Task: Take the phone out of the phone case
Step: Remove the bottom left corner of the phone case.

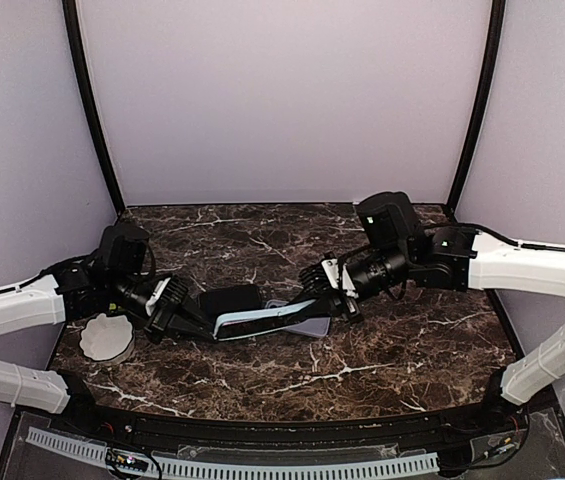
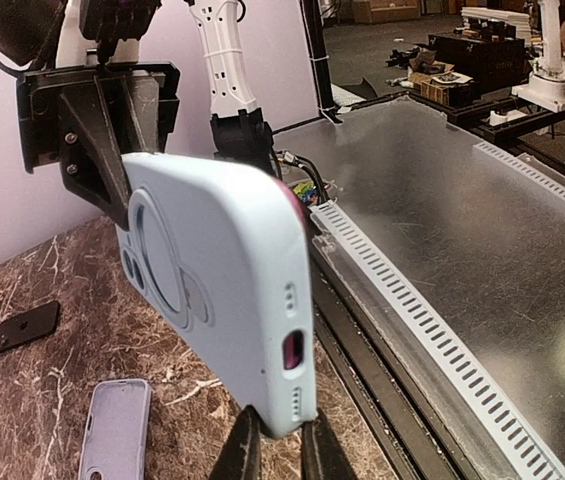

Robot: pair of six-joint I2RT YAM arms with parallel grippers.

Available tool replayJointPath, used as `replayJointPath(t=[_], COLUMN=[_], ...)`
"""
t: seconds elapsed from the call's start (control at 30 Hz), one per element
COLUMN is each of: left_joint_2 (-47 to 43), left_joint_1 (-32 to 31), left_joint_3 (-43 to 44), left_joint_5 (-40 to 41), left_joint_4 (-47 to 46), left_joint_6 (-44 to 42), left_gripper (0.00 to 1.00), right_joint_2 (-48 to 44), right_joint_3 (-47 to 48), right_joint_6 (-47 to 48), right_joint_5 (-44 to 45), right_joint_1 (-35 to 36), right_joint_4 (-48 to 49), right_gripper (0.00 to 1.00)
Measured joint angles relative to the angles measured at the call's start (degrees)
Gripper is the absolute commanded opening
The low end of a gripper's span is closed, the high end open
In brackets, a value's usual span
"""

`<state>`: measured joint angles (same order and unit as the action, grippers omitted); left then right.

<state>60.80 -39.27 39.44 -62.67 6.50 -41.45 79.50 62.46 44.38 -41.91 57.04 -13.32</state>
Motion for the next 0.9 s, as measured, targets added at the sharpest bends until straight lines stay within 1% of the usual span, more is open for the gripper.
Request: replayJointPath(t=[0.3,0.67,0.8,0.9], left_joint_2=[0.8,0.8,0.8,0.7], left_joint_1=[-0.8,-1.4,-2.2,-2.7], left_joint_3=[0.0,0.0,0.0,0.3], left_joint_5=[2.1,2.8,4.0,6.5], left_joint_4=[1.8,4.2,5.0,4.5], left_joint_6=[-2.2,-4.5,-5.4,-6.4], left_gripper=[0.0,0.0,0.0,0.0], right_joint_2=[0.3,0.3,0.3,1.0], right_joint_3=[0.0,0.3,0.9,0.9], right_joint_6=[0.8,0.7,1.3,2.1], right_joint_5=[0.5,1.4,-0.2,-2.9], right_joint_1=[0.2,1.3,1.6,3.7], right_joint_4=[-1.7,-3.6,-6.3,-10.8], right_gripper=[0.0,0.0,0.0,0.0])
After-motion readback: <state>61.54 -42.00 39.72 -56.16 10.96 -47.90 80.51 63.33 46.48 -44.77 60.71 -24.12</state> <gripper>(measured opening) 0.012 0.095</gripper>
